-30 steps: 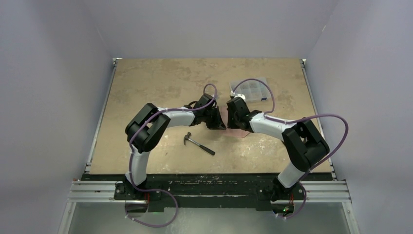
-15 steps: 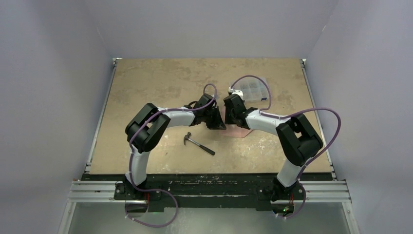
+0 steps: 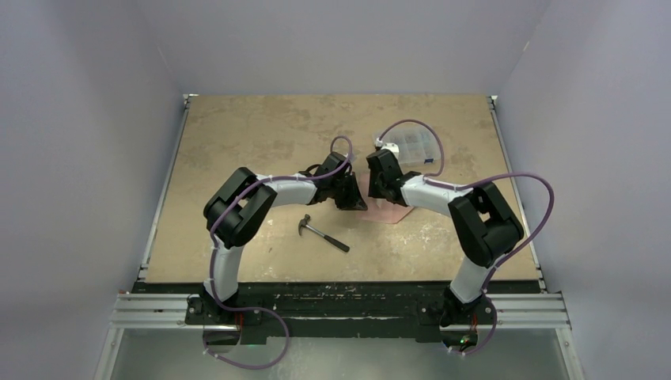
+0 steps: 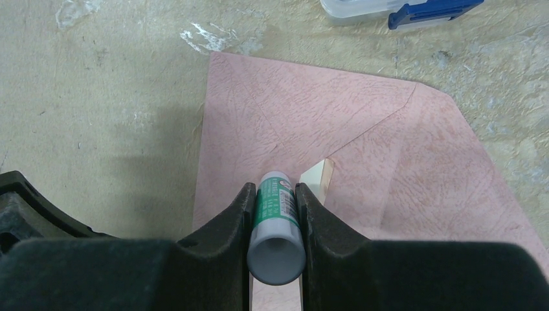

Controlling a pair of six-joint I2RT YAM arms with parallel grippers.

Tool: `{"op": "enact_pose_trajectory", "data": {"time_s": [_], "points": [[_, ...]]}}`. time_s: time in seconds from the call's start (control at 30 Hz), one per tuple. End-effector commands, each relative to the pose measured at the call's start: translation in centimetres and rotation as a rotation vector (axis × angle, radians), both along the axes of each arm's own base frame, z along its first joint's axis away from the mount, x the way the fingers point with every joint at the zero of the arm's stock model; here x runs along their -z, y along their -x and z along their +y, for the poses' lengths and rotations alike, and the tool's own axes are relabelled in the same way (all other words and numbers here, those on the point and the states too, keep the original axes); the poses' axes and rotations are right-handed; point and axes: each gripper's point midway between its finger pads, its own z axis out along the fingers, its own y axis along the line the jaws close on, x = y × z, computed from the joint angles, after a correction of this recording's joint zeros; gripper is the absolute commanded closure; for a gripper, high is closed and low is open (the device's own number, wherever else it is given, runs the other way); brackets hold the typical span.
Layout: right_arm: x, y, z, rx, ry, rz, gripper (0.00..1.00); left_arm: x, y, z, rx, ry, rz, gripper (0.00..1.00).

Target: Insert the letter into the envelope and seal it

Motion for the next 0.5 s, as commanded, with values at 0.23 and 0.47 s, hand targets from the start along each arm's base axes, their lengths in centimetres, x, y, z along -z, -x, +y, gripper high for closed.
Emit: {"op": "enact_pose_trajectory", "data": {"time_s": [0.23,0.47], "points": [[2.1,6.1,-1.9,-0.01,0.063,0.166,1.0,5.9,1.0,3.6,-0.051,-0.185,0.062,1.0],[2.0,6.1,-1.0,-0.016,0.014,0.165,1.0,6.1,1.2,3.5,-0.047,-0.18,0.067,1.0]]}}
